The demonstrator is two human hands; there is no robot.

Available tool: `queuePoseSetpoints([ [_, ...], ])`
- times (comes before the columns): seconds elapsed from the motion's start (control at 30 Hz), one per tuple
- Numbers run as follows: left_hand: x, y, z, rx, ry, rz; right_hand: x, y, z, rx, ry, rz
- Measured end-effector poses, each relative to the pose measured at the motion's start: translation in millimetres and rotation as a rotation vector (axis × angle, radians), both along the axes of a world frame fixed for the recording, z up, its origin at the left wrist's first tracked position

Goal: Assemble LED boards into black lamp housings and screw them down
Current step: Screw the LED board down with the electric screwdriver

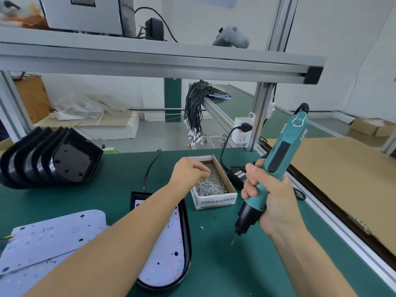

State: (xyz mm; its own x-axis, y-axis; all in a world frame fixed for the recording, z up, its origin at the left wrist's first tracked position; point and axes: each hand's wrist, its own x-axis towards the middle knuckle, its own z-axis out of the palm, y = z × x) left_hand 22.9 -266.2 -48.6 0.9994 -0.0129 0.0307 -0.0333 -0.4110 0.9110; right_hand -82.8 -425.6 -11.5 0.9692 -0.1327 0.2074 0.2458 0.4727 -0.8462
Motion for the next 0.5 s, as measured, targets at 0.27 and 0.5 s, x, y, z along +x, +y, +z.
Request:
queuePoseSetpoints([
  [0.27, -35, 14, 25, -0.842, 0.254, -0.021, -4, 0, 12, 0.042, -0.039, -0.026],
  [0.5, -113, 46, 30, -0.963, 0.24, -0.186, -18, 21, 35, 0.247, -0.225, 0.051],
])
